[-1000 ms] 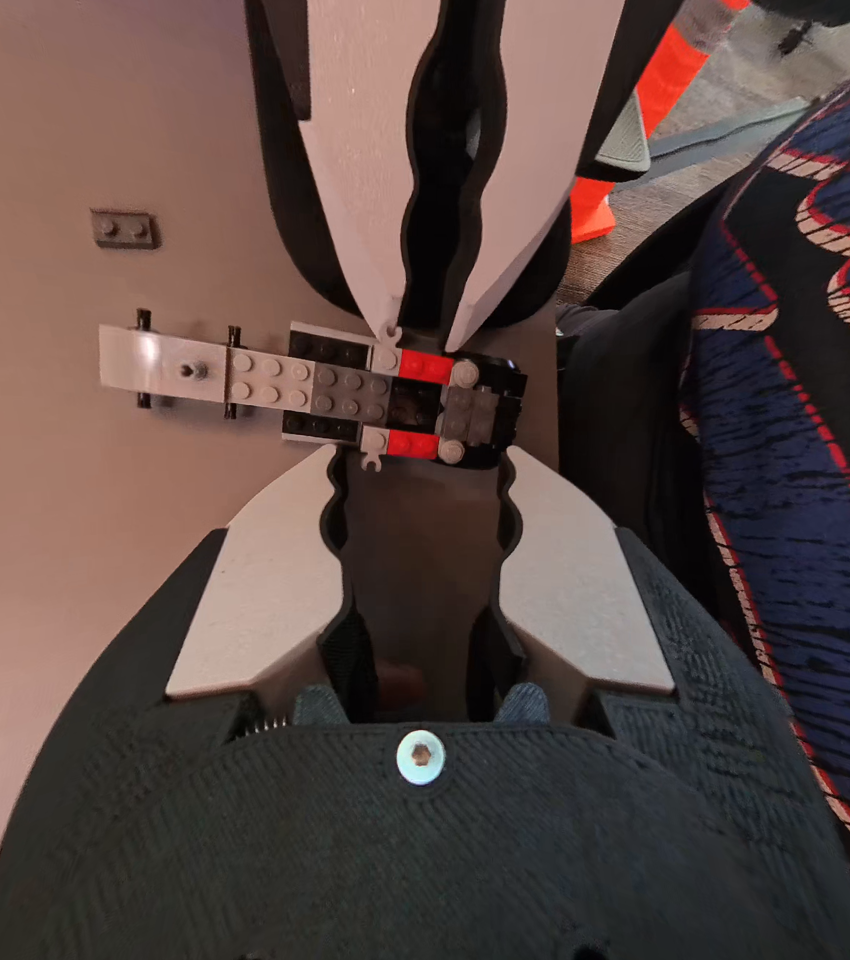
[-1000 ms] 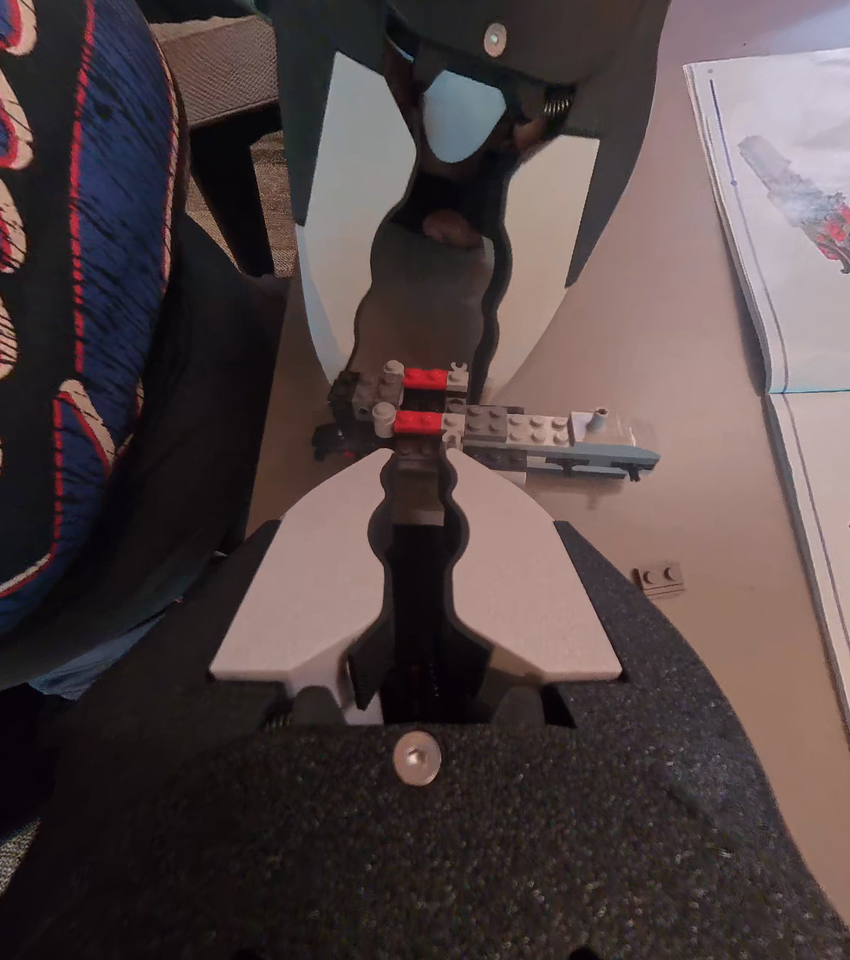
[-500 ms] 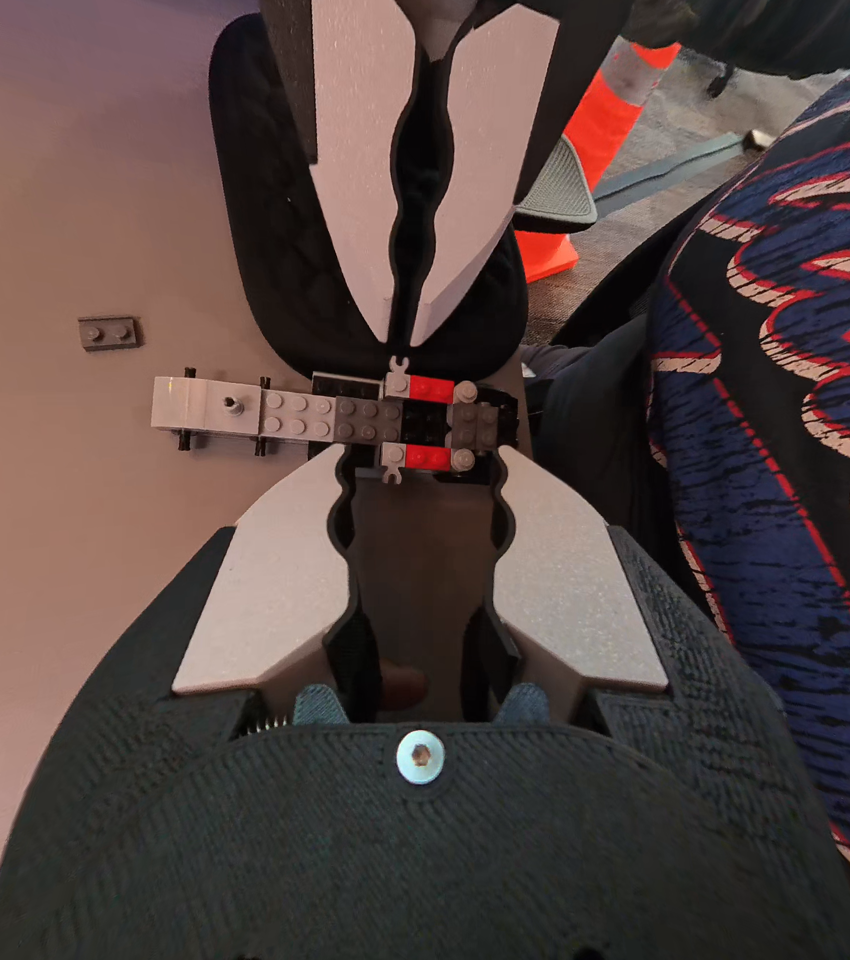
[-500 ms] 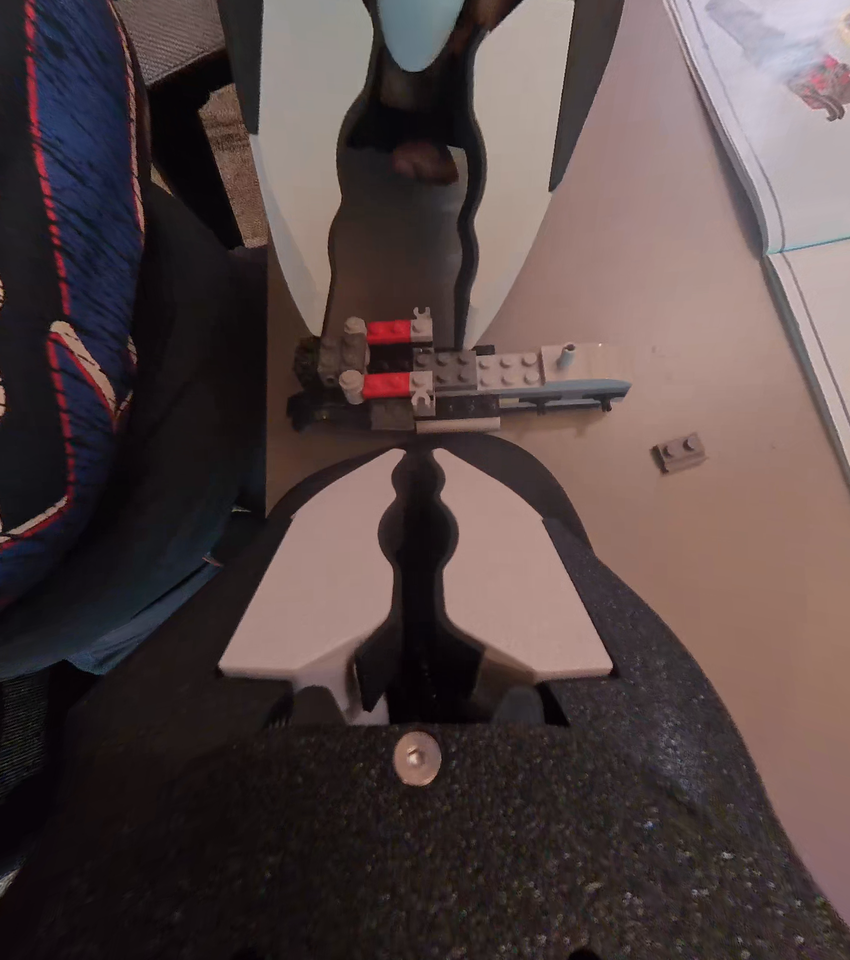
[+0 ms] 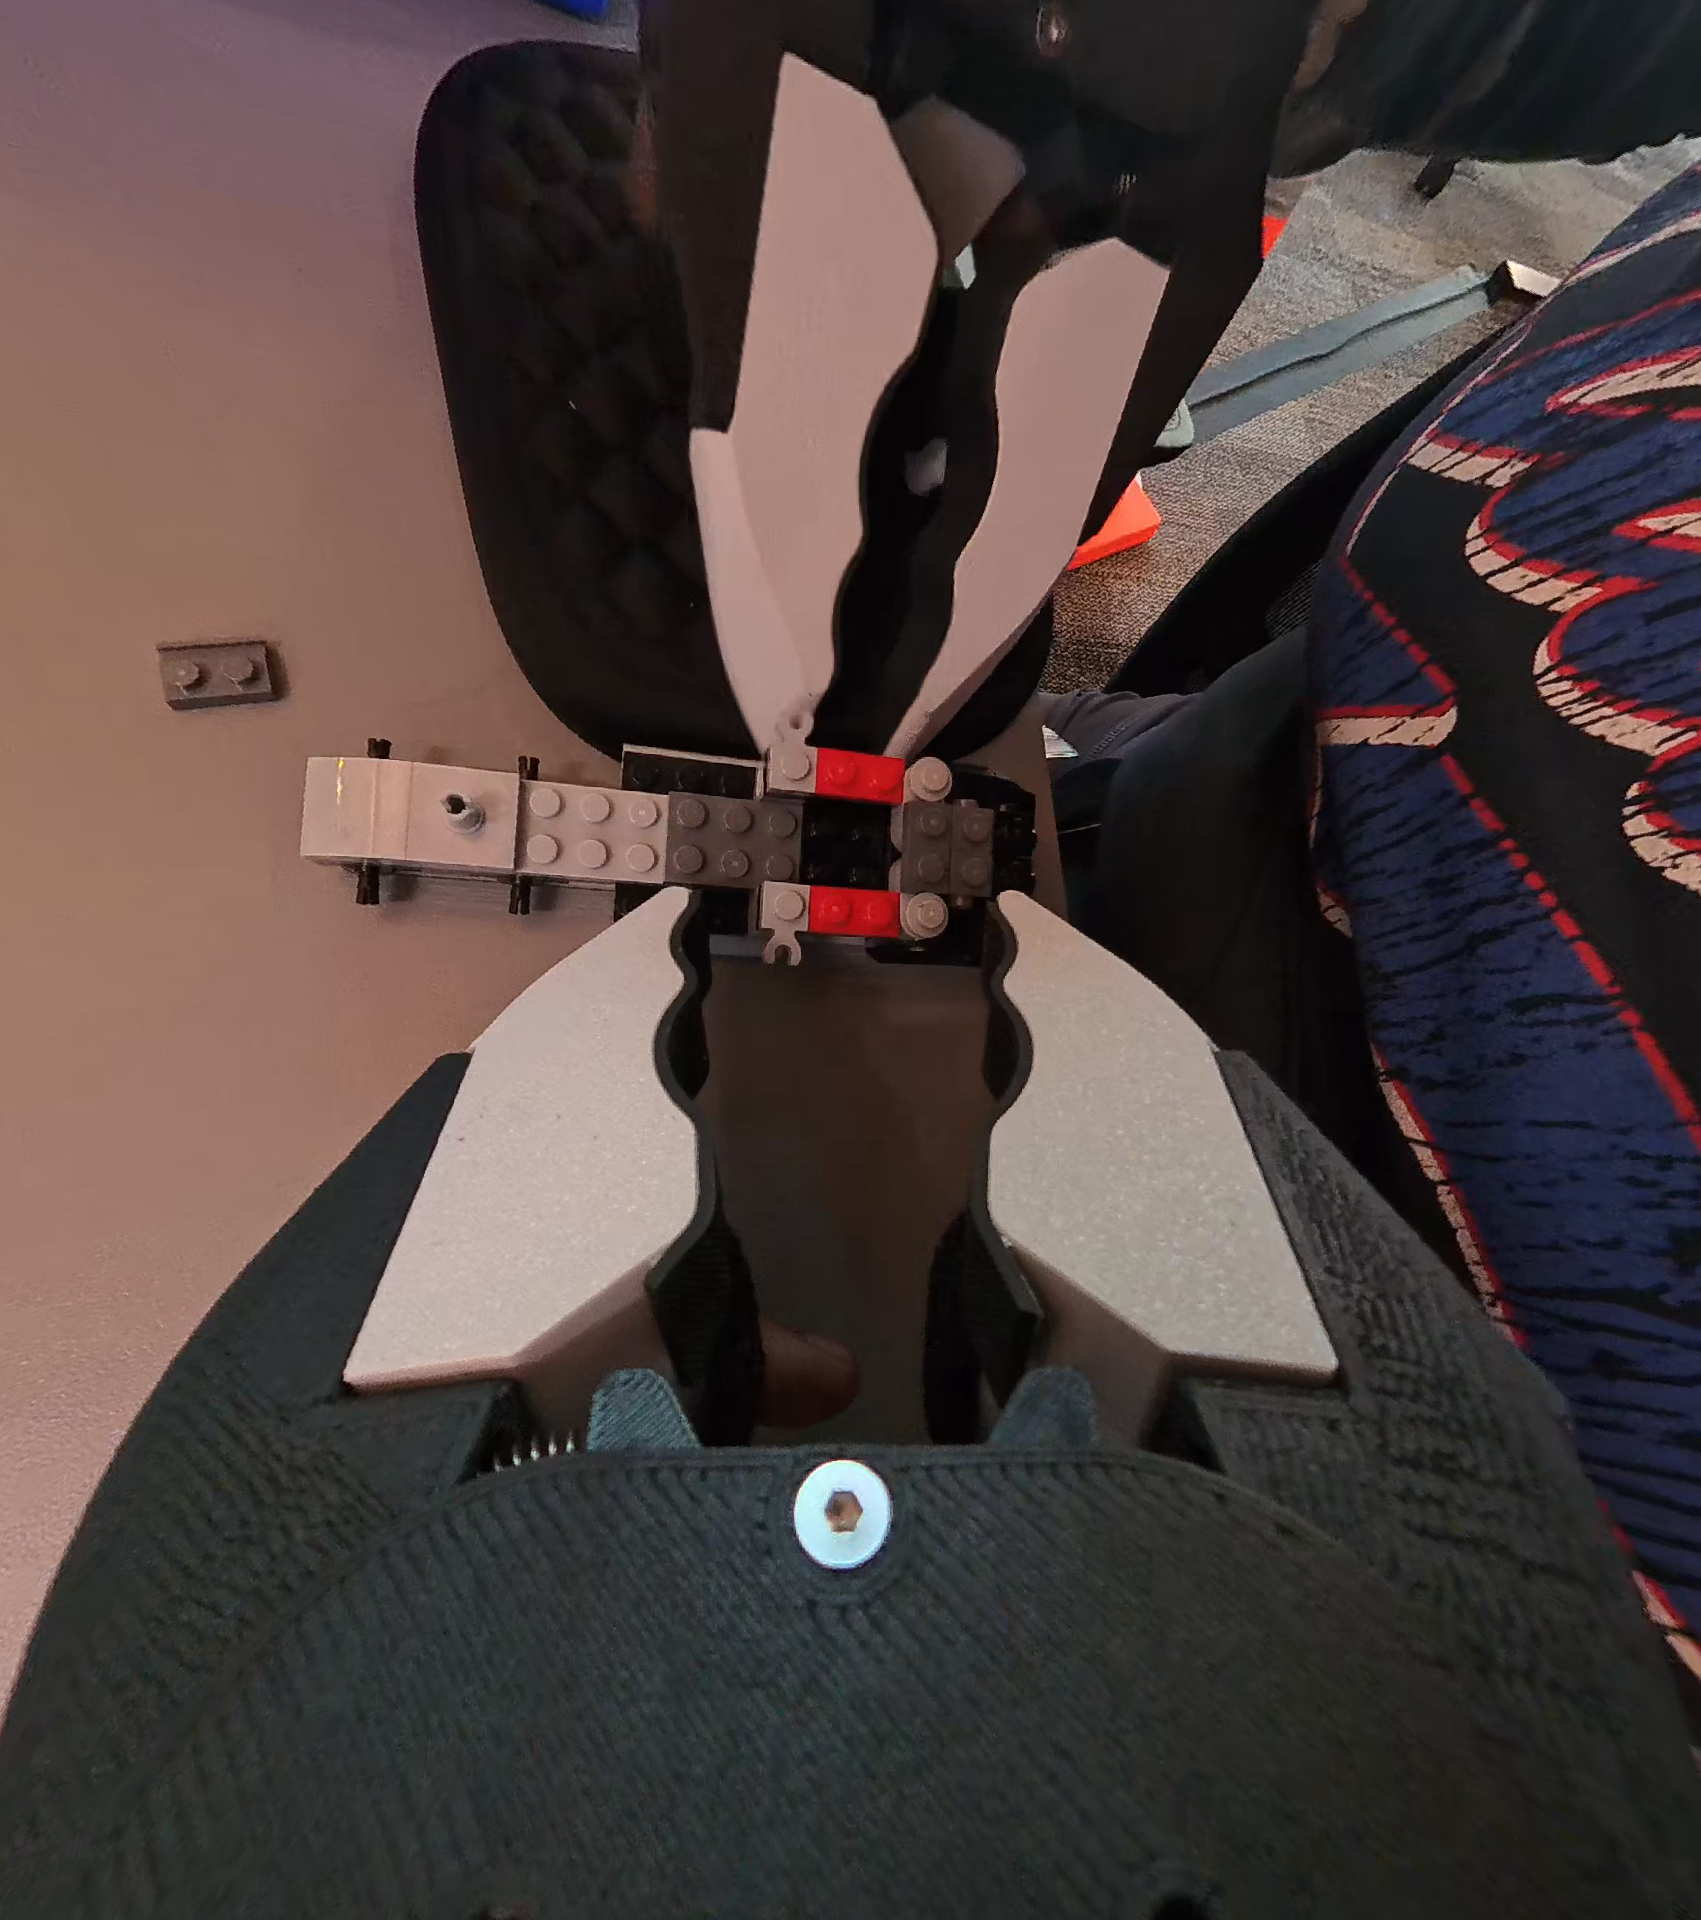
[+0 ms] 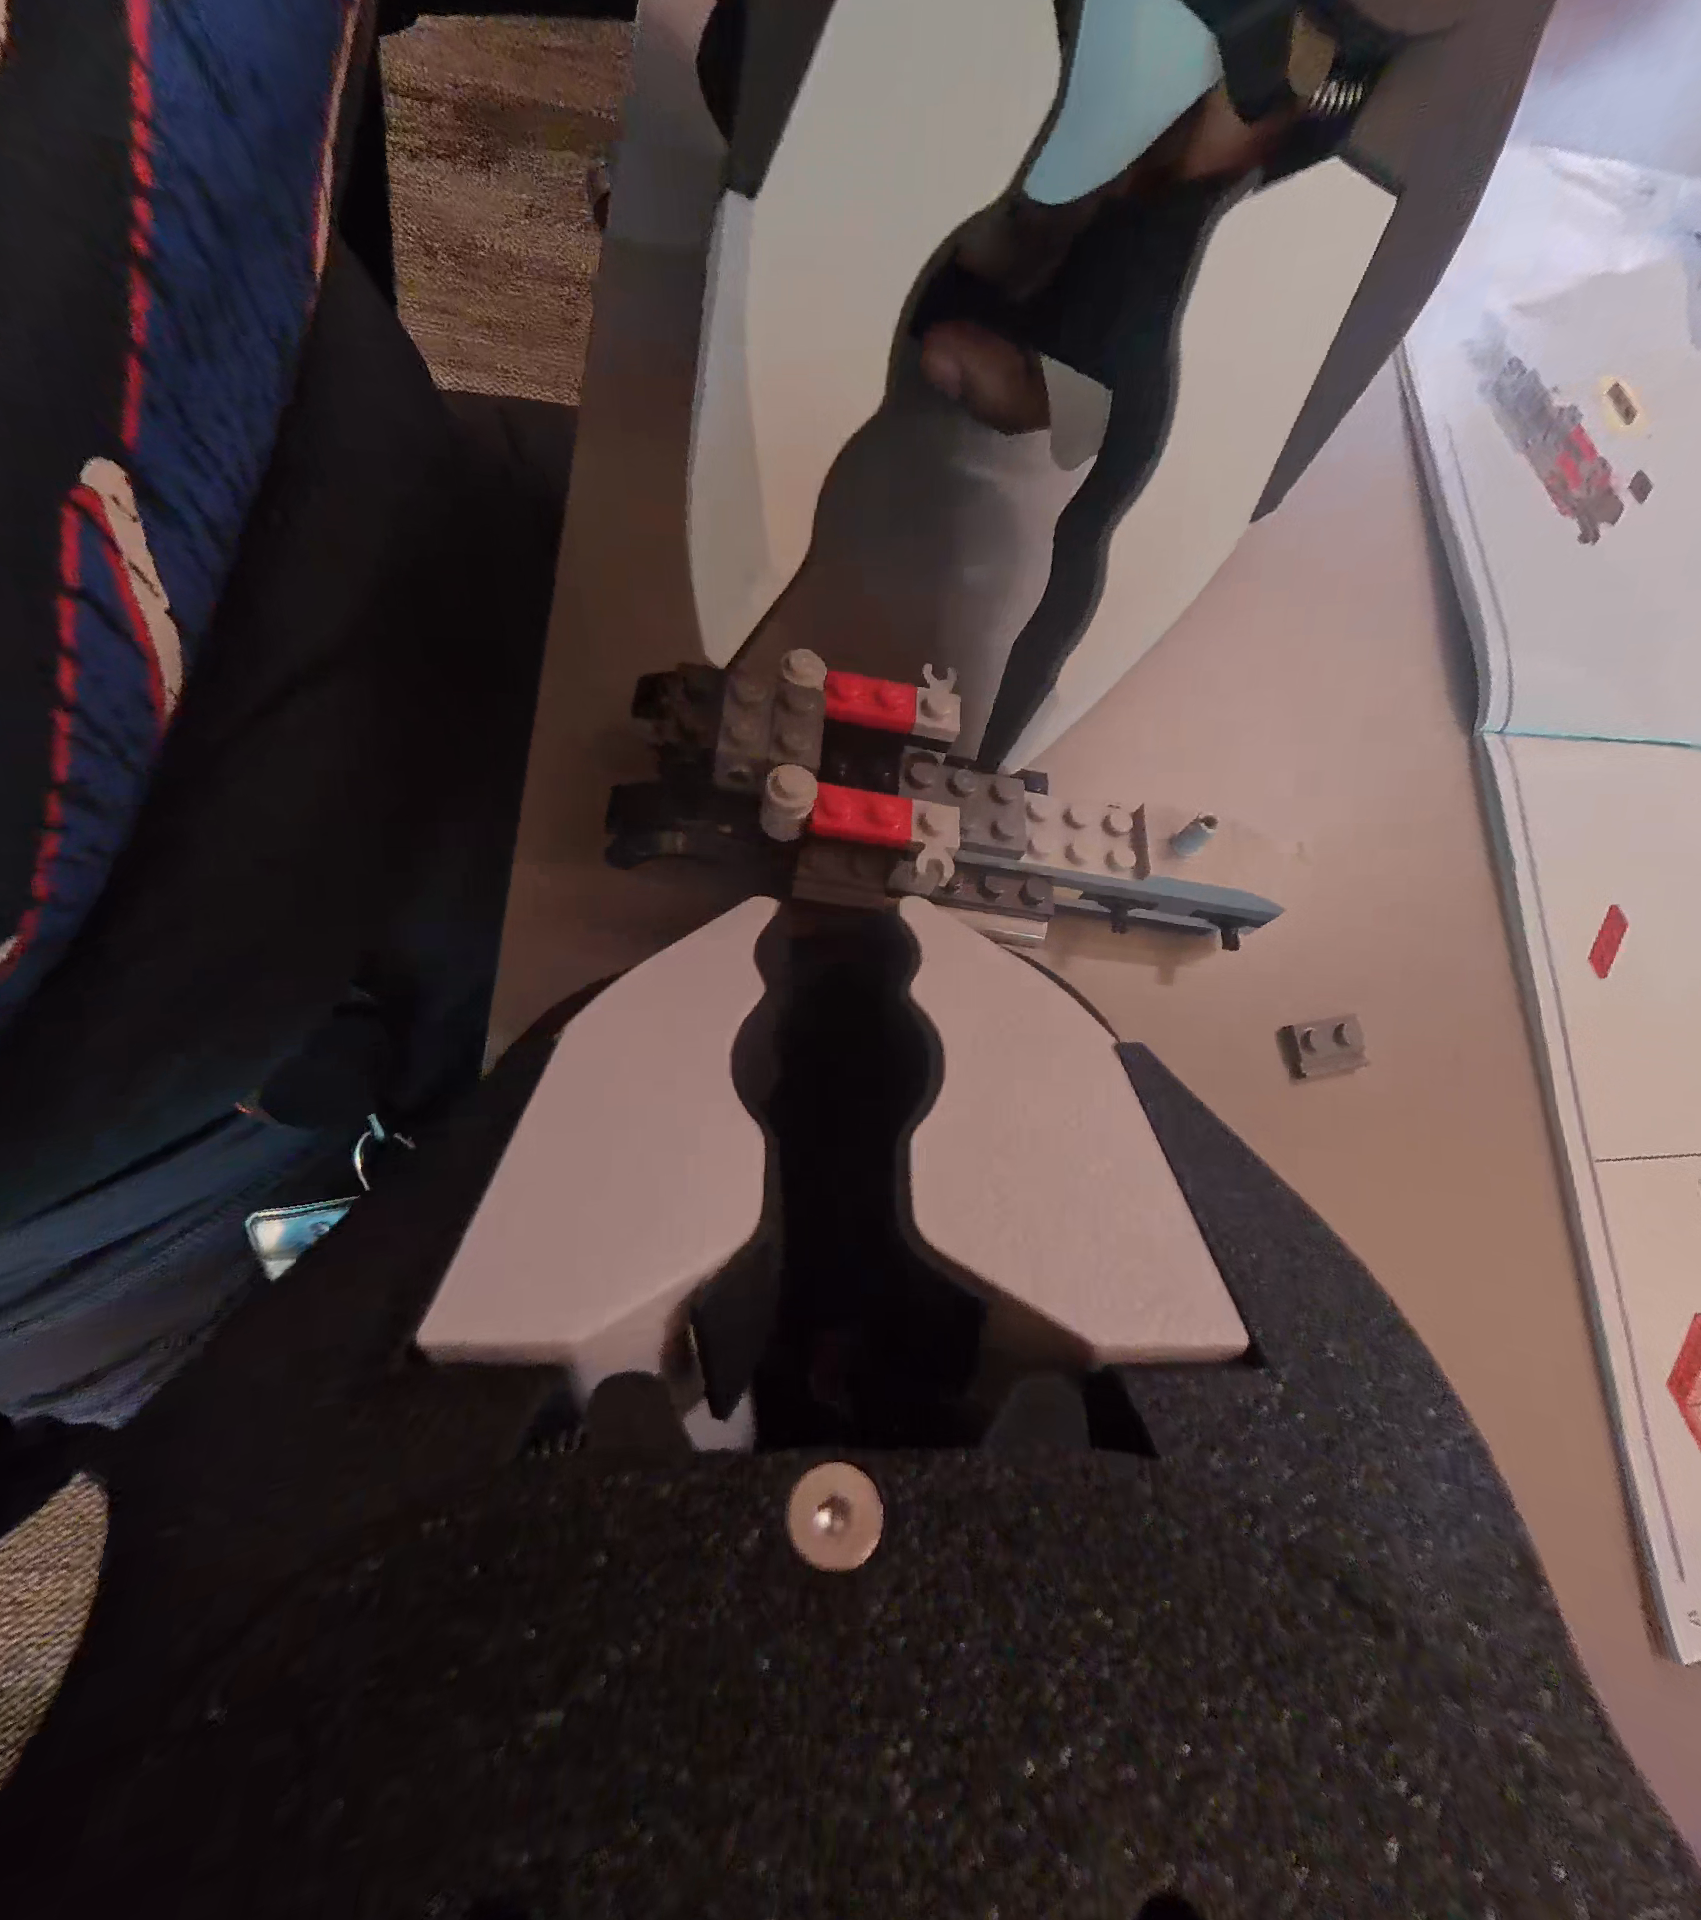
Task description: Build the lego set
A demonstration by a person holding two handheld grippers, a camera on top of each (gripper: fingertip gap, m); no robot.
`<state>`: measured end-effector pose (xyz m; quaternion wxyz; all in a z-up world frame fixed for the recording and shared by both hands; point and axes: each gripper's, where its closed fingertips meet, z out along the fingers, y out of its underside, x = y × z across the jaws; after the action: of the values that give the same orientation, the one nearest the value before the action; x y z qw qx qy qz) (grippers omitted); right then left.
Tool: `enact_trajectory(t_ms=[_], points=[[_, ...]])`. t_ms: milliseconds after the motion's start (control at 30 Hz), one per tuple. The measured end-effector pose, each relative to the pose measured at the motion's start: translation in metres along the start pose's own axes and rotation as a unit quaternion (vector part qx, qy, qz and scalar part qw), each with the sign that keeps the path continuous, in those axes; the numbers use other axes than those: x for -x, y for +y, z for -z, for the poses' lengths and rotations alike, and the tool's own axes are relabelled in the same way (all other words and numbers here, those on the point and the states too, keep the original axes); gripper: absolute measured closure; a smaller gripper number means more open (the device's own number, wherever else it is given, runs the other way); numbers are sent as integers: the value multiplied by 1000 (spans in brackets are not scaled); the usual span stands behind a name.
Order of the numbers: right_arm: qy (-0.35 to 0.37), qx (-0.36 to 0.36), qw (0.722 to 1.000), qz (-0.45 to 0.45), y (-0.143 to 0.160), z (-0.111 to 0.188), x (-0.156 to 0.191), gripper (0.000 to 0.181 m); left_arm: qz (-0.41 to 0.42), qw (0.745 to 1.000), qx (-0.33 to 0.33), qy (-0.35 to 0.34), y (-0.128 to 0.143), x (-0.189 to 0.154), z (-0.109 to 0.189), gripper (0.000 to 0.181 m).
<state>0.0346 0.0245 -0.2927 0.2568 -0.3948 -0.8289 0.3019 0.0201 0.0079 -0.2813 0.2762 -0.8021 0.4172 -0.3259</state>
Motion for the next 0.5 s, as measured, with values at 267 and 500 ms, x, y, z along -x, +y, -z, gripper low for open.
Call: enact_trajectory(t_ms=[267,500], points=[[38,-5,999,34,-2,1,-3,176,-13,1000,4,-4,1,-1,0,133],[63,-28,993,92,-4,15,8,176,4,998,55,-39,18,3,3,127]])
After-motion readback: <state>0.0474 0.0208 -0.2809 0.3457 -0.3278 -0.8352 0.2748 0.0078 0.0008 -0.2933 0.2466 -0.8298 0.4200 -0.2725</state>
